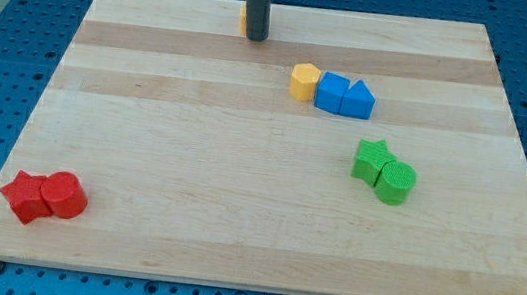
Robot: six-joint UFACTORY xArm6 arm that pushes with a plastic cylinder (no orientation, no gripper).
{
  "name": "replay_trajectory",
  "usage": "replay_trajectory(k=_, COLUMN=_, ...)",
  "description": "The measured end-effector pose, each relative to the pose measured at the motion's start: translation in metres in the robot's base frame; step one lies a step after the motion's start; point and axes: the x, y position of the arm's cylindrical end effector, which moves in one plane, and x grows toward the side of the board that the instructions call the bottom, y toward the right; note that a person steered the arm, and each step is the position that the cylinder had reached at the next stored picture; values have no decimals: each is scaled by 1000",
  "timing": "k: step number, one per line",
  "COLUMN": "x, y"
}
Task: Move the yellow blocks towards the top center of the board
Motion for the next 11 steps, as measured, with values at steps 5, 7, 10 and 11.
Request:
replay_trajectory(k=5, x=-19, y=-63)
replay_trajectory(k=7, x=38, y=-80)
replay_trajectory(k=10, x=146, y=16)
replay_trajectory(k=11, x=122, y=66)
